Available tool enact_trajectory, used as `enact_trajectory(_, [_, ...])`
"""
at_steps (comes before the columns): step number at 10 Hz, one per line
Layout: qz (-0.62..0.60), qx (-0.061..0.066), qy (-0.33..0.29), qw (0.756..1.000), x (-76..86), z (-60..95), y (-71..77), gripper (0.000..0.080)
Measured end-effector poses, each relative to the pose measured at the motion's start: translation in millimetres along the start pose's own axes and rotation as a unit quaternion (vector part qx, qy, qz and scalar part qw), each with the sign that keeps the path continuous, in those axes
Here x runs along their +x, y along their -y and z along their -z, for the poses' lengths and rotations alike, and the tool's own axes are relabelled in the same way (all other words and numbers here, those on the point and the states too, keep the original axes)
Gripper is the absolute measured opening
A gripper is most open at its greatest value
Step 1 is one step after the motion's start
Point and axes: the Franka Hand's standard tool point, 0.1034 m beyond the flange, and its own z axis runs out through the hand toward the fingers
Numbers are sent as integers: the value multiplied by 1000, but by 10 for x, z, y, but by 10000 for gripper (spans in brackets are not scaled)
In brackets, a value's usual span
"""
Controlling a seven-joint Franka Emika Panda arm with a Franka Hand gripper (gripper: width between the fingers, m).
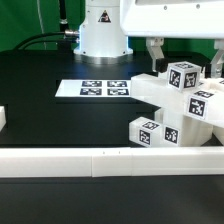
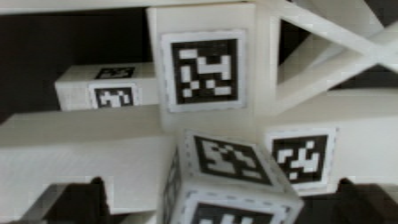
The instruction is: Assemble chair
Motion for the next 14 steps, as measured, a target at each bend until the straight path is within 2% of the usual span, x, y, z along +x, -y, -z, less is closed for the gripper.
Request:
enact_trajectory(2, [79, -2, 0, 997, -2, 3, 0, 648])
enact_trajectory(3, [163, -6, 1, 987, -7, 17, 8, 648])
enact_trajectory(5, [259, -6, 2, 966, -10, 16, 12, 649])
enact_trajectory(7, [364, -7, 2, 931, -17, 14, 22, 649])
enact_trajectory(10, [447, -7, 2, 895, 12, 13, -3, 649])
enact_trajectory(12, [448, -7, 3, 894, 10, 11, -5, 649])
enact_trajectory(14, [447, -7, 3, 894, 11, 10, -6, 388])
